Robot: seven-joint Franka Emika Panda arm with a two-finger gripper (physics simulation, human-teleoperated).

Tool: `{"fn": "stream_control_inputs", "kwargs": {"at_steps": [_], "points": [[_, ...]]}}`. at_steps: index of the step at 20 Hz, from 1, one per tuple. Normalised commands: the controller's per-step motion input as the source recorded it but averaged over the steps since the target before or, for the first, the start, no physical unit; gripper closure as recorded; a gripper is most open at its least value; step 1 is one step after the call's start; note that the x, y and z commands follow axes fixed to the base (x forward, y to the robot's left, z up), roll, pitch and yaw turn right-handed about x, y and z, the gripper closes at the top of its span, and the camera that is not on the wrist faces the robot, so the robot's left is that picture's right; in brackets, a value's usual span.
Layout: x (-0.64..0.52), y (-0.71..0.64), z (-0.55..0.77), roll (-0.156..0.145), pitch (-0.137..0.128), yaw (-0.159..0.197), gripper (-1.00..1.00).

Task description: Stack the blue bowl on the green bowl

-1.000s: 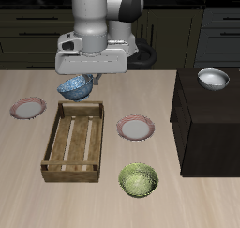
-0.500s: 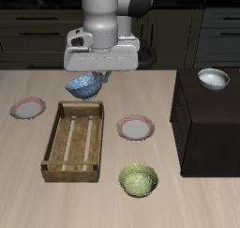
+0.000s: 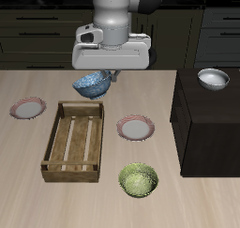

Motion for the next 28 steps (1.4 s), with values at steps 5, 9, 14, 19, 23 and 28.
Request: {"fn": "stream_control_inputs", "kwargs": {"at_steps": [5,9,14,19,23,28], "points": [[0.24,0.05,0.08,-0.038,-0.003,-0.012,1.00],[0.18,0.25,0.02,0.007,-0.003,0.012,1.00],[0.15,0.17,0.03,0.003,-0.003,0.002,1.00],[0.24,0.13,0.04,-0.004,0.007,-0.005,1.00],[0.27,0.22,0.13,-0.009,-0.019,0.020,1.00],[0.13,0.20,-0.01,0.004,0.005,0.012,1.00]]}}
